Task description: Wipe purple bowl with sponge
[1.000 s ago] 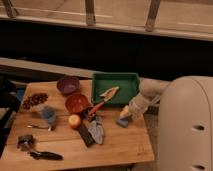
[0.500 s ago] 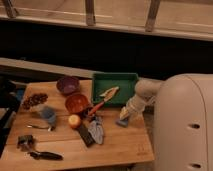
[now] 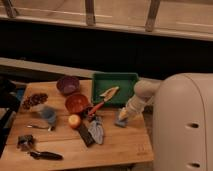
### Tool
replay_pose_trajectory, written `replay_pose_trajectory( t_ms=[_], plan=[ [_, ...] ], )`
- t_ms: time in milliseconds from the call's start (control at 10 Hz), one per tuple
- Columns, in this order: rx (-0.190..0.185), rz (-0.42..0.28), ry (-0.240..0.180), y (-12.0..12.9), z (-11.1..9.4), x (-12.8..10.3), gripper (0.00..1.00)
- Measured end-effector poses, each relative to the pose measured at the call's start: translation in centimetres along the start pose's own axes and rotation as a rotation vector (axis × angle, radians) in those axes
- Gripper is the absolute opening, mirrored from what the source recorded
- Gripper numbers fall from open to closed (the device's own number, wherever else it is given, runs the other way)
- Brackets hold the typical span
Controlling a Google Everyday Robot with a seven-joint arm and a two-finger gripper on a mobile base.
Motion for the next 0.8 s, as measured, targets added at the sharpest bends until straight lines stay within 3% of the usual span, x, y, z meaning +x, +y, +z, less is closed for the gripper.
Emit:
replay_pose_trajectory(
  t_ms=[200,400,800],
  plan=[
    [0.034,0.012,-0.015,-0.7,-1.2,0.4,0.0],
    [0.087,0.046,-0.033,-3.7,-2.9,1.3,0.0],
    [0.191,0.19,-0.092,-9.2,-6.6,1.2,0.0]
  ],
)
